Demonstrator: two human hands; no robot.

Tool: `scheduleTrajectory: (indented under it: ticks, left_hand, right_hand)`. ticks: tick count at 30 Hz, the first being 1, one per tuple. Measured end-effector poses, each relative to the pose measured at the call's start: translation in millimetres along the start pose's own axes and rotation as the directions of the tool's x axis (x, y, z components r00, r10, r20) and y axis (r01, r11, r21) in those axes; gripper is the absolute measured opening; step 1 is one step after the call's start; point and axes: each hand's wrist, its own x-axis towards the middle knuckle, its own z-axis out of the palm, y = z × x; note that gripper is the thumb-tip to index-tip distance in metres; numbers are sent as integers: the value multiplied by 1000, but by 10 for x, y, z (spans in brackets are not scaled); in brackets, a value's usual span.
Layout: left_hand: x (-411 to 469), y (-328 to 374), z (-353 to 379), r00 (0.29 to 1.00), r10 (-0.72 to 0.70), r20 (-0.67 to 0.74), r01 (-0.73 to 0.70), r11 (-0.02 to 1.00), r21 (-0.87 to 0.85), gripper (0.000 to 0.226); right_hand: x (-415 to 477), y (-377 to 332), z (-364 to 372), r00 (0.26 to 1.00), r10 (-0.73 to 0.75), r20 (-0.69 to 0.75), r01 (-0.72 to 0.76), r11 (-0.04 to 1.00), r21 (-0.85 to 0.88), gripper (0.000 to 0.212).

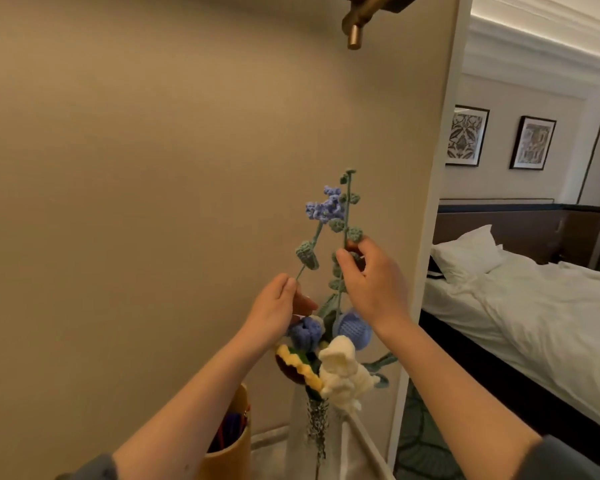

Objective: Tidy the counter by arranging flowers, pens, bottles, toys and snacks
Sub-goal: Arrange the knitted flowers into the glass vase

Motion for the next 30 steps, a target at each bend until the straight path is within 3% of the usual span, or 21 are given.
scheduleTrajectory:
  ticks: [6, 12, 17, 21, 25, 30]
  left_hand:
    - [-60, -22, 47, 1000, 3, -6, -3, 997, -79, 31]
    - [-69, -46, 54, 1000, 15, -11, -16, 997, -78, 30]
    - [-76, -71, 47, 999, 35, -15, -36, 996, -84, 30]
    - [-81, -80, 36, 999, 38, -23, -40, 992, -120, 30]
    - [-72, -74, 23, 999, 37, -28, -41, 989, -143, 30]
    - [-78, -42, 15, 997, 59, -47, -65, 986, -154, 30]
  right_hand:
    - [-166, 241, 96, 969, 202, 143, -209, 977, 31, 21]
    - [-156, 212, 67, 988, 135, 79, -142, 985, 94, 15]
    - [-206, 249, 163, 976, 126, 177, -148, 983, 112, 8]
    - [-228, 306, 225, 946, 204, 251, -195, 979, -61, 14]
    - [-238, 379, 232, 922, 223, 315, -82, 912, -403, 18]
    - [-323, 467, 212, 831, 365, 419, -98, 838, -537, 27]
